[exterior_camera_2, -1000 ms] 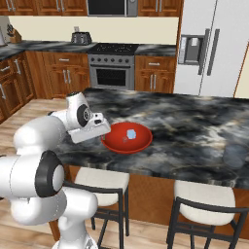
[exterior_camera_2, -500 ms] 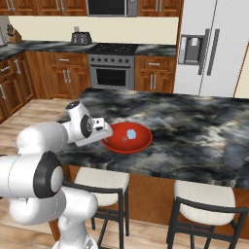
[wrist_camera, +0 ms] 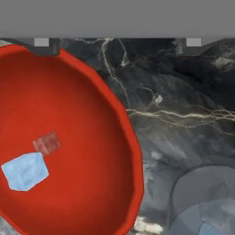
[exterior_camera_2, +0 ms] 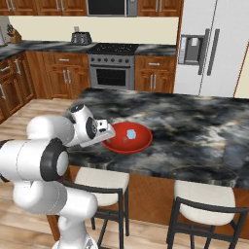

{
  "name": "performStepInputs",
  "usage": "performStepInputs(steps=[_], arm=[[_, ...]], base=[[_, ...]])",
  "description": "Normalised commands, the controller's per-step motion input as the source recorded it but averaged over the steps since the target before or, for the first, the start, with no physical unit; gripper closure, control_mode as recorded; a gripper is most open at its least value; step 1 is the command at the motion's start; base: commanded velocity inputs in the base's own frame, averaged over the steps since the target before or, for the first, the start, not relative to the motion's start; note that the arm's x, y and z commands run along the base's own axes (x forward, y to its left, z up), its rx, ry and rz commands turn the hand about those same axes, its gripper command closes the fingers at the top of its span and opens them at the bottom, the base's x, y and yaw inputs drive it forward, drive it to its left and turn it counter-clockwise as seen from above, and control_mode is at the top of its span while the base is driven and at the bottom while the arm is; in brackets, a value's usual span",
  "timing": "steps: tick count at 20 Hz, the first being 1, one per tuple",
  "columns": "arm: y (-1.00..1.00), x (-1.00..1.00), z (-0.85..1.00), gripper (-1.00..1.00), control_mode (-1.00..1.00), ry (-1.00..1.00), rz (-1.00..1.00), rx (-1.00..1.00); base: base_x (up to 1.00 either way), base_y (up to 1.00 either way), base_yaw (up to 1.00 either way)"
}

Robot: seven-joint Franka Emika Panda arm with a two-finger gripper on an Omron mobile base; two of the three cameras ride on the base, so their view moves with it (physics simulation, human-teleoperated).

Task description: There are four ice cubes in the ice bowl. Place two ice cubes in each glass of water.

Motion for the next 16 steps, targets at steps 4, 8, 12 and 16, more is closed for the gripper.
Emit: performStepInputs(steps=[4,8,12,16], arm=[[-0.21,0.20,-0.12,-1.00,-1.00,0.00,0.00,0.00],[-0.37,0.16,-0.21,-1.00,-1.00,0.00,0.00,-0.01],[-0.11,0.40,-0.23,-1.00,-1.00,0.00,0.00,0.00],[0.00,0.32,-0.18,-1.00,-1.00,0.00,0.00,0.00]], base=[[0.00,0.00,0.00],[0.00,0.00,0.00],[0.00,0.00,0.00],[0.00,0.00,0.00]])
